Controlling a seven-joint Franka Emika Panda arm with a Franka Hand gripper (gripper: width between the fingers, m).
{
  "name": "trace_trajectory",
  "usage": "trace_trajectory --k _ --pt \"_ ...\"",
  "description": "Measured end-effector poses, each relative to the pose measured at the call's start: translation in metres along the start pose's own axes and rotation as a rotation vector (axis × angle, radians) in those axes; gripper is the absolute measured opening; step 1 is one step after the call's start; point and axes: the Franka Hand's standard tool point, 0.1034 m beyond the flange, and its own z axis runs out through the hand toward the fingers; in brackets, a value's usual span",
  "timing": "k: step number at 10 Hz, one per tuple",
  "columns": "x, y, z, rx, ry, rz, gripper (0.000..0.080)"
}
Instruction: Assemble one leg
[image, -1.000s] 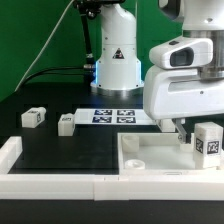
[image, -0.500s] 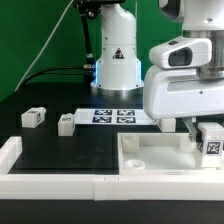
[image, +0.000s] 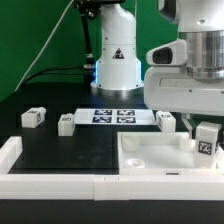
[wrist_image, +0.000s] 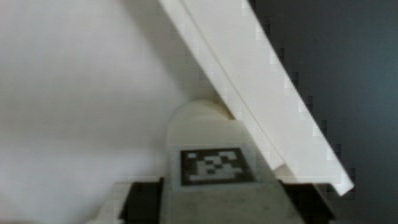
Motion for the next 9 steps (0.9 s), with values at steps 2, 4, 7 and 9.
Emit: trace_trajectory --k 2,4,7,9 --pt "-0.0004 -0.001 0.0011 0.017 0.009 0.248 0.0294" --pt "-0.0015 -0.0038 0.0018 0.031 0.023 0.462 0.0294" --pt "-0.0024 -0.0048 0.0017 0.036 0.019 0.572 0.0299" --pt "-0.005 -0.0068 0.0009 0.016 0.006 0.455 0.0507"
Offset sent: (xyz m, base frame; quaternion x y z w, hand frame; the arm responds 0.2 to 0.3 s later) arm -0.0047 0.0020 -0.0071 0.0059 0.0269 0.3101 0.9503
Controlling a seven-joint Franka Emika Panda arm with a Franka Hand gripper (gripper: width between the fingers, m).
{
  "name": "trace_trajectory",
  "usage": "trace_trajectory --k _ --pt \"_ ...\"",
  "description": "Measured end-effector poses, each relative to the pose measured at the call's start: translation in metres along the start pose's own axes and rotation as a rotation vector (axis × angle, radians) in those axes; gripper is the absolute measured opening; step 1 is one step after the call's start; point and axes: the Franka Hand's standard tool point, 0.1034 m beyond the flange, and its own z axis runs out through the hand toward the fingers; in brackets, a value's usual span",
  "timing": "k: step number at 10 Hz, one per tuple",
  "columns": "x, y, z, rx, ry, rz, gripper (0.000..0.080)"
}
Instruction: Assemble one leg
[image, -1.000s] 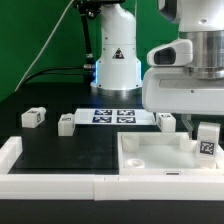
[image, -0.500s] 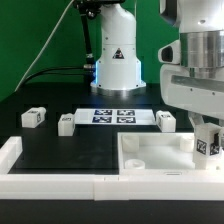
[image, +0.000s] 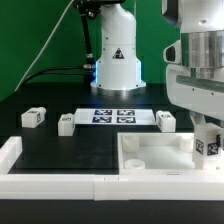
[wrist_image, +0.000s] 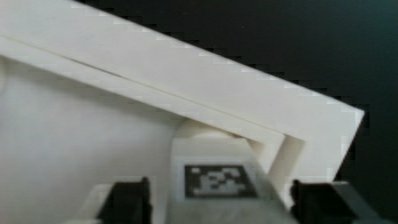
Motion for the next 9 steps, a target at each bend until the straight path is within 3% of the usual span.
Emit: trace_trajectory --k 1,2,7,9 --pt "0.0004 -0.001 -0.0008 0.001 0.0 -0.1 0.0507" --pt "-0.0005 -0.0009 -0.0004 -0.002 0.002 -0.262 0.0618" --pt "0.0043 0.0008 0.0005 -0.005 0.001 -0.872 0.0649" --pt "0.0056 -0.0008 0.0011 -0.021 0.004 -1.122 0.0649"
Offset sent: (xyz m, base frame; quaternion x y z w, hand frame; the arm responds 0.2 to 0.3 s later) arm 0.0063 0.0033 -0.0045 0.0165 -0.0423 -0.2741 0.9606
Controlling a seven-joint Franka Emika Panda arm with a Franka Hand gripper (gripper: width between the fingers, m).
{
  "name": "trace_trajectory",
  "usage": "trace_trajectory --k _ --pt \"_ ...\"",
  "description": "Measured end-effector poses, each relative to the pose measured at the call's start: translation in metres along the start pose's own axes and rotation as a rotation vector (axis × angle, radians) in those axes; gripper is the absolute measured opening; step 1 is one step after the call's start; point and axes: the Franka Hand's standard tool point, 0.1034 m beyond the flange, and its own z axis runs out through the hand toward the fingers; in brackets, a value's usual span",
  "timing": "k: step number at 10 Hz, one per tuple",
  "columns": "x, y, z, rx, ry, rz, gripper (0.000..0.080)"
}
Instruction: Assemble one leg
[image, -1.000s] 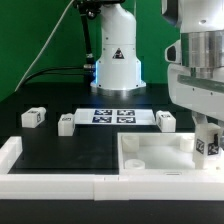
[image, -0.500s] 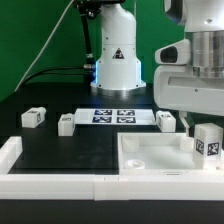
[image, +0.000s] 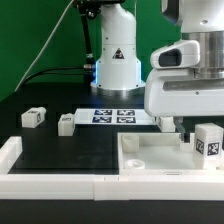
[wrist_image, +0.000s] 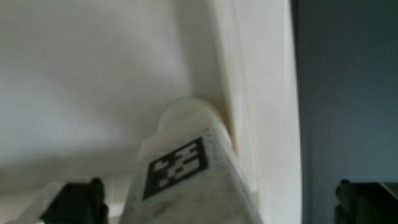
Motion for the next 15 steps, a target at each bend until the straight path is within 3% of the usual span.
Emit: trace_trajectory --k 4,6,7,8,11,15 --pt "0.0004 0.0023 0.0 -0.011 0.004 -0.151 0.0649" --pt "0.0004 0.0024 0.0001 -0.011 0.004 -0.151 0.0418" --pt "0.0005 0.0029 0.0001 -0.012 0.004 -0.151 0.0418" --pt "0.0006 0.0035 0.0 -0.012 0.004 -0.137 0.0292" --pt "0.0006 0.0056 0.0002 -0.006 0.009 -0.038 0.0292" --pt "0.0015 0.0081 -0.0002 0.024 0.006 0.609 0.0292"
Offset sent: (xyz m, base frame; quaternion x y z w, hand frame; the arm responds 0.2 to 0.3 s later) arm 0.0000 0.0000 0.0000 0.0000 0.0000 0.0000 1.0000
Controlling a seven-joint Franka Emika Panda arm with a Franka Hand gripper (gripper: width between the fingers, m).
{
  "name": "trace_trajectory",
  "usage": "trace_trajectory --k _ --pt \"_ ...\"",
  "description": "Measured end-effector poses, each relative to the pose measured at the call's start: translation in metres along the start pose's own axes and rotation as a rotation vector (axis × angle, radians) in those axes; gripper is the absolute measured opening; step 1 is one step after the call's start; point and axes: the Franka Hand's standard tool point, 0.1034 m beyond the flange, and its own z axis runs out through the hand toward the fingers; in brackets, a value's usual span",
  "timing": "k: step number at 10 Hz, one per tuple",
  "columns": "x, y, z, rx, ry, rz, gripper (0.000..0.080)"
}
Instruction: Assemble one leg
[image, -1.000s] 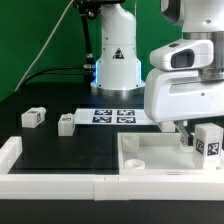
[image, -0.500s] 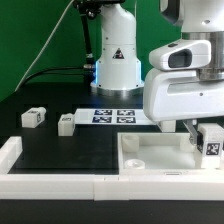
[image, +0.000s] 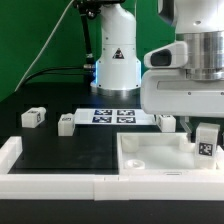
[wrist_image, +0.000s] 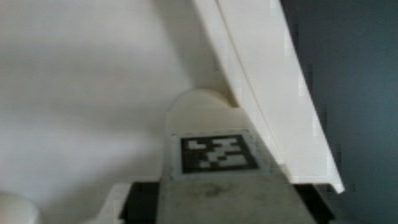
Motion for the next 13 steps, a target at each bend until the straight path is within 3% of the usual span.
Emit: trace_trajectory --k 5,9,10,11,13 --pt "-0.0017 -0.0015 0.0009 0.013 -0.002 0.599 0.0292" --pt "-0.0031 -0.003 0.0013 0.026 -0.022 0.78 0.0297" --pt "-0.0031 -0.003 0.0014 0.026 -0.022 0.739 0.05" --pt "-0.0033 -0.0032 0.0014 0.026 -0.022 0.738 0.0601" --pt "-0.0028 -0.0029 0.0012 0.023 -0.013 0.44 0.0639"
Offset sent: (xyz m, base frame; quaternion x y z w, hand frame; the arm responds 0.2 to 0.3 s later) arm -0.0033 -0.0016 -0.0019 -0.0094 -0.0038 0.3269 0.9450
